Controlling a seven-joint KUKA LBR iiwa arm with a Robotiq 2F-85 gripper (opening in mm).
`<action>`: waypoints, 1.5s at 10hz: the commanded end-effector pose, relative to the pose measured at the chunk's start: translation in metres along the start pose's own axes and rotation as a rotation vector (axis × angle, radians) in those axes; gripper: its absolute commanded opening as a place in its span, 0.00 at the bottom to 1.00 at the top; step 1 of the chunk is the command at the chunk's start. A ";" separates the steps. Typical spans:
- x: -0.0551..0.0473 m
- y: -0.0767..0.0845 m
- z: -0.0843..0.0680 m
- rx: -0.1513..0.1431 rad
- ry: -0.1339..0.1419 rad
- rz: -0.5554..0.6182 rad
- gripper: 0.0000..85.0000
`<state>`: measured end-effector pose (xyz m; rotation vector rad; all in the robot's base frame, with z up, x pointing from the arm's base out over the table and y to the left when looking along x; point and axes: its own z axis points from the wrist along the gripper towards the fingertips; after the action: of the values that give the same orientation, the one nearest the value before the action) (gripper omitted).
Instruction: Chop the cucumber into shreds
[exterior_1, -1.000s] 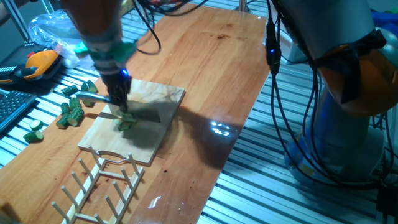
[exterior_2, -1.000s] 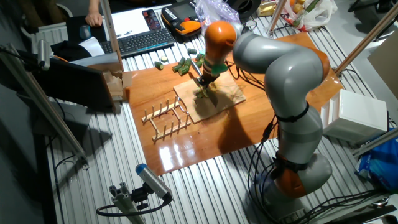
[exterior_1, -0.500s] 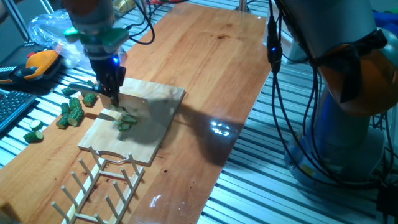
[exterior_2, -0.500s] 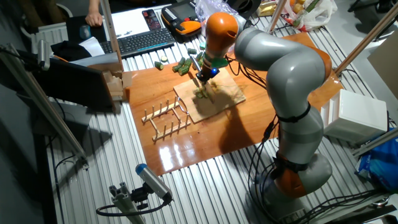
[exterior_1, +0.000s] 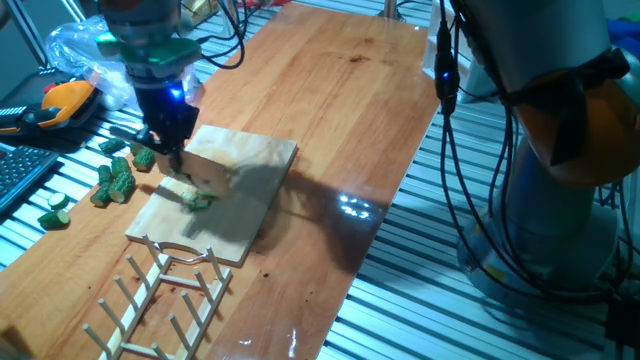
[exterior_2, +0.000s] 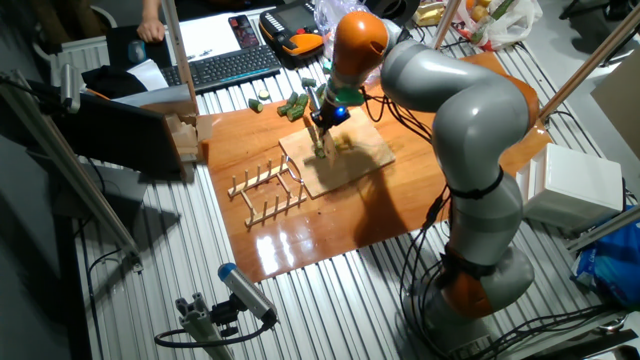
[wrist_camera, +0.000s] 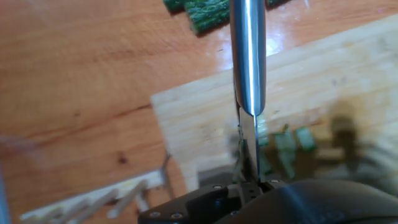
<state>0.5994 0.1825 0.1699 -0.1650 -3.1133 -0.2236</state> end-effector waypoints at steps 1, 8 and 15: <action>0.001 0.004 -0.001 0.039 -0.012 -0.046 0.00; 0.000 -0.029 -0.019 0.050 -0.084 -0.069 0.00; 0.004 -0.029 -0.021 0.016 -0.060 0.018 0.00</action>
<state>0.5931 0.1523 0.1873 -0.2059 -3.1699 -0.1994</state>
